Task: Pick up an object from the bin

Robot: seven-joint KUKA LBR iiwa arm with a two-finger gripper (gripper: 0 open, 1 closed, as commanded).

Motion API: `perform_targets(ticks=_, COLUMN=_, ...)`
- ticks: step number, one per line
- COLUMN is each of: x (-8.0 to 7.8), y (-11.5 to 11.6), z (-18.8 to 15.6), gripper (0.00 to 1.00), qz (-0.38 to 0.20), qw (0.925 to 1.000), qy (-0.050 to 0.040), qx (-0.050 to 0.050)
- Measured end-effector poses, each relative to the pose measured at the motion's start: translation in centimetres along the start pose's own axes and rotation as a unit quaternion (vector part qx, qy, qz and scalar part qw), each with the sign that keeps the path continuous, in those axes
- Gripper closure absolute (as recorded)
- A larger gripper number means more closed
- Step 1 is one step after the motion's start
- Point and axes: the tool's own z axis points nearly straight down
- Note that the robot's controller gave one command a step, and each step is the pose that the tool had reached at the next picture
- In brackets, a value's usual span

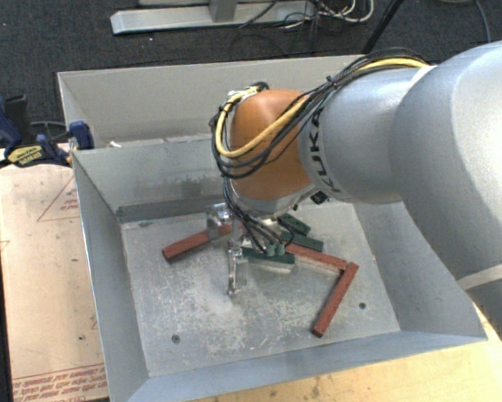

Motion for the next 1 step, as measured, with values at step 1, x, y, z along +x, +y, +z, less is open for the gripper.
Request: perform_targets(ticks=1, x=-3.98, y=3.22, z=0.78, gripper=0.0, qz=-0.119, qw=0.9928, qy=-0.0032, qx=-0.001)
